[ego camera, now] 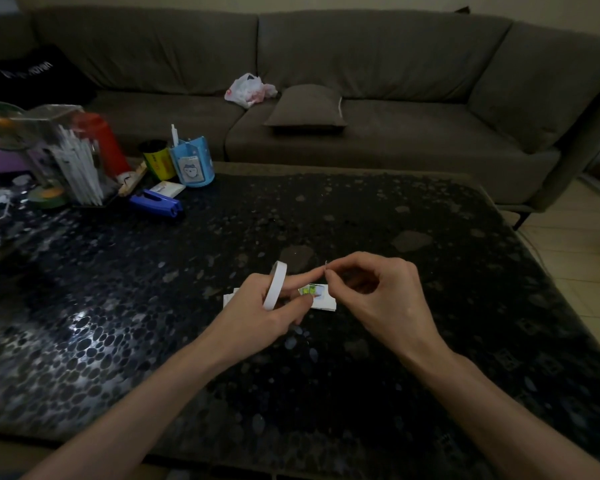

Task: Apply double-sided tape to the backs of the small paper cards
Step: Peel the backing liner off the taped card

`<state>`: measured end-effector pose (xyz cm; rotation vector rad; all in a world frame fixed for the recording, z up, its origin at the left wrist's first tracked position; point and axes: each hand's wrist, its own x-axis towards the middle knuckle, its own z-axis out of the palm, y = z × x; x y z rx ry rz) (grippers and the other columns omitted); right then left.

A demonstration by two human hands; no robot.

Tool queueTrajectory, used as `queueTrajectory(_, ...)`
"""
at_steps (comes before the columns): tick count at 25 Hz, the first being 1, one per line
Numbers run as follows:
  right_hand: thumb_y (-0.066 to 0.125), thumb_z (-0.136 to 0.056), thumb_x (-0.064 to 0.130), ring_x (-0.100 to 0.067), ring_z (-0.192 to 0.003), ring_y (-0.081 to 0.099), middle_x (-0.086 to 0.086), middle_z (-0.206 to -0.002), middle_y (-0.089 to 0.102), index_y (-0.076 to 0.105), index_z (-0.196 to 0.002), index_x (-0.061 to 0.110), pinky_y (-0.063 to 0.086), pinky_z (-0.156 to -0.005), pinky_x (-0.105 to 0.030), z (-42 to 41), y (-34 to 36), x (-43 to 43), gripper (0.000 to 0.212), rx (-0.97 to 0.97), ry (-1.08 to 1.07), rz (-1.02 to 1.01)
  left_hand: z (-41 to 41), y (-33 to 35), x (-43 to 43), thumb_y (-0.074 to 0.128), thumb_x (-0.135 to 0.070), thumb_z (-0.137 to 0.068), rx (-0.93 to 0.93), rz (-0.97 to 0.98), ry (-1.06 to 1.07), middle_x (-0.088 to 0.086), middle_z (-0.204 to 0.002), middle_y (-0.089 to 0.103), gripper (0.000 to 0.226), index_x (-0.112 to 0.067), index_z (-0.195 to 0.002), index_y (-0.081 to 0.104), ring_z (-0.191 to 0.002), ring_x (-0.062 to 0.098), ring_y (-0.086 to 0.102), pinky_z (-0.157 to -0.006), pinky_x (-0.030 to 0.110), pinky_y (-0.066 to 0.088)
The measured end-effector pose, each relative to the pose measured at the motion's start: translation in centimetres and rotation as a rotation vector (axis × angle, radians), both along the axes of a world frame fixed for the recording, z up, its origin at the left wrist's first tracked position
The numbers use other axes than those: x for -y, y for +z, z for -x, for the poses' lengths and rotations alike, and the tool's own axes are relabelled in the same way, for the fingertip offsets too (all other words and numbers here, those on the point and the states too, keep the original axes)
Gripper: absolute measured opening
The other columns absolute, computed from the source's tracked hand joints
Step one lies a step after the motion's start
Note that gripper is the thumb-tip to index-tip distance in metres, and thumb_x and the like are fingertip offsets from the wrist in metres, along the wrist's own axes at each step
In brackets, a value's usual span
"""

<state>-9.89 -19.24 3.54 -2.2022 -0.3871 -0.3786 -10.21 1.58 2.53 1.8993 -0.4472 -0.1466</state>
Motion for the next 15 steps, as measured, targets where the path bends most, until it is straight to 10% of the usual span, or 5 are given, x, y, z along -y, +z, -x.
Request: queueTrajectory(15,0.074,-0.091,0.023,0.008,-0.09,0.069,0.021,-0.092,0.072,0.077,-0.106,0.026,0.053,-0.079,-0.007,0.16,0.07,0.32,0.016,0.036,0.01,-0.04,-0.01,-0.24,0.08,0.063,-0.026,-0.097,-0.024,0.055,-0.016,-0.006,-0.069,0.064,0.044,-0.053,-0.131,0.064,-0.06,0.007,0.052,-0.055,0.018,0.044)
